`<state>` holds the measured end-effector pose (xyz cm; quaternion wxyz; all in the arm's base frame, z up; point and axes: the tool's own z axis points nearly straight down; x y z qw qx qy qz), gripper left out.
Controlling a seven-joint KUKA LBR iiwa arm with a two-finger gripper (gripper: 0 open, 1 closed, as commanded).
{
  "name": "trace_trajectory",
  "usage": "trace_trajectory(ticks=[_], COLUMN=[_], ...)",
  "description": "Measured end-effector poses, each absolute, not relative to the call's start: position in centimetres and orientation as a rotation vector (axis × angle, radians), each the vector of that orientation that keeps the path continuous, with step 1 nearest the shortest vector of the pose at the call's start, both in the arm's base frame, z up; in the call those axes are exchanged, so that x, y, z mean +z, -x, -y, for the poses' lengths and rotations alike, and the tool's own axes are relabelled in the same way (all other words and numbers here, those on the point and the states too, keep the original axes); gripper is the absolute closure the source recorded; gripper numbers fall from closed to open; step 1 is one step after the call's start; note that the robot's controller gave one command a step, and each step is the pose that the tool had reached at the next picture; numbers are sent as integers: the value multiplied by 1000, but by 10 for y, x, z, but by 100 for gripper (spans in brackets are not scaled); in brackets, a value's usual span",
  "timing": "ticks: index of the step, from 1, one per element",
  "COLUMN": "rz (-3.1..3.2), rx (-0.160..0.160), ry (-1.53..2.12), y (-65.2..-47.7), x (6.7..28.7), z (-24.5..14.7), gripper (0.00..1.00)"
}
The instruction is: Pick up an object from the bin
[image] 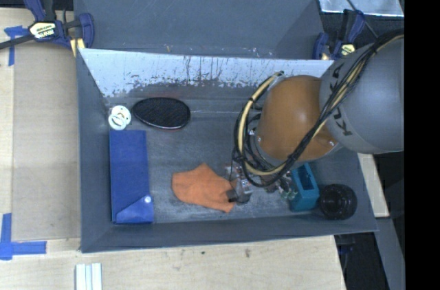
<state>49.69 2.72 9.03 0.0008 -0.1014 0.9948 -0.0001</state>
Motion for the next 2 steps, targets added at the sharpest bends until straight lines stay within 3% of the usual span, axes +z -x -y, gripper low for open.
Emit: trace_trajectory(ticks=[2], rz=[-3119], rx=[-1], ry=[339], y=[-506], x=[80], z=[-50], gripper=[100])
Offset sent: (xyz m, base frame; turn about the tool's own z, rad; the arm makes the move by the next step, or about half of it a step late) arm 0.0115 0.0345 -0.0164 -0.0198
